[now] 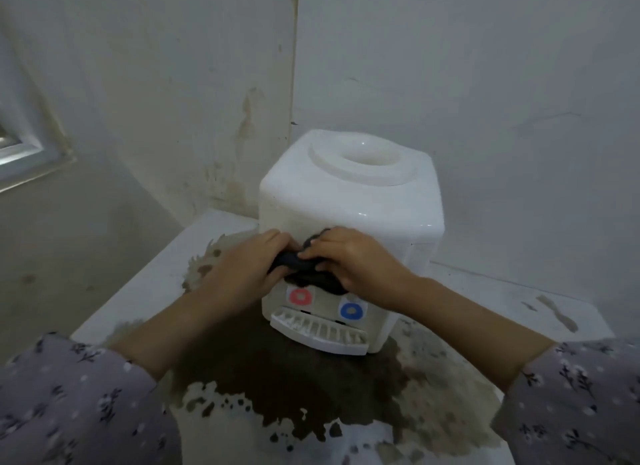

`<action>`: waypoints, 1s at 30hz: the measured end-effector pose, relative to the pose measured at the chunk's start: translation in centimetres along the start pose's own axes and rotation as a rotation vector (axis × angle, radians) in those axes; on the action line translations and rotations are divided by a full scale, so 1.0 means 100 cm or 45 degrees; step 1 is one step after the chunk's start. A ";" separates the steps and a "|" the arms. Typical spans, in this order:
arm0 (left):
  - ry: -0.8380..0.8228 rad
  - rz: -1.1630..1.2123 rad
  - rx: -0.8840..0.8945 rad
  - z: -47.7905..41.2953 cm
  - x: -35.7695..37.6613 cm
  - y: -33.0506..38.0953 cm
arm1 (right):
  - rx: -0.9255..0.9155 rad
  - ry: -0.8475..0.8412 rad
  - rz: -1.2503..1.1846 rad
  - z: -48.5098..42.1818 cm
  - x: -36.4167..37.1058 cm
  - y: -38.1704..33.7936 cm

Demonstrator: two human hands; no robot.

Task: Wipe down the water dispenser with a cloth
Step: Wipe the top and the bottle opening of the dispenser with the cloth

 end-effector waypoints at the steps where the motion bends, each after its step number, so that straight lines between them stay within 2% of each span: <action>1: -0.038 0.007 -0.004 0.003 0.006 0.002 | 0.071 -0.021 -0.061 0.005 0.001 0.003; 3: -0.043 0.083 -0.035 0.007 0.009 0.004 | 0.208 0.003 -0.224 0.015 -0.006 0.011; 6: 0.035 0.355 -0.129 0.007 -0.009 0.011 | 0.358 0.119 -0.525 0.021 -0.028 0.015; 11: 0.005 0.597 -0.094 -0.008 -0.037 0.025 | 0.685 0.099 -1.016 0.030 -0.043 0.020; 14: -0.024 0.659 -0.080 -0.020 -0.050 0.024 | 0.763 0.048 -1.000 0.033 -0.045 0.019; 17: -0.023 0.812 -0.109 -0.033 -0.061 0.020 | 0.837 -0.111 -0.988 0.034 -0.041 0.017; 20: -0.059 0.972 -0.213 -0.041 -0.062 0.012 | 0.876 -0.308 -1.082 0.035 -0.036 0.011; 22: -0.080 1.042 -0.295 -0.046 -0.061 0.003 | 0.910 -0.314 -1.109 0.035 -0.037 0.012; 25: -0.117 1.151 -0.427 -0.052 -0.060 -0.012 | 1.028 -0.039 -1.223 0.030 -0.045 0.022; 28: -0.150 1.299 -0.562 -0.055 -0.062 -0.023 | 1.108 0.319 -1.559 0.027 -0.052 0.029; 30: -0.171 1.334 -0.628 -0.057 -0.065 -0.029 | 1.185 0.508 -1.669 0.029 -0.054 0.032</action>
Point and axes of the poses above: each hand's wrist, its own z-axis away from the middle knuckle, its own x-axis out of the palm, y = z × x, the point moved 8 cm from there along -z, towards the middle knuckle, and after that the axes turned 5 degrees about -z, right-handed, at the moved point
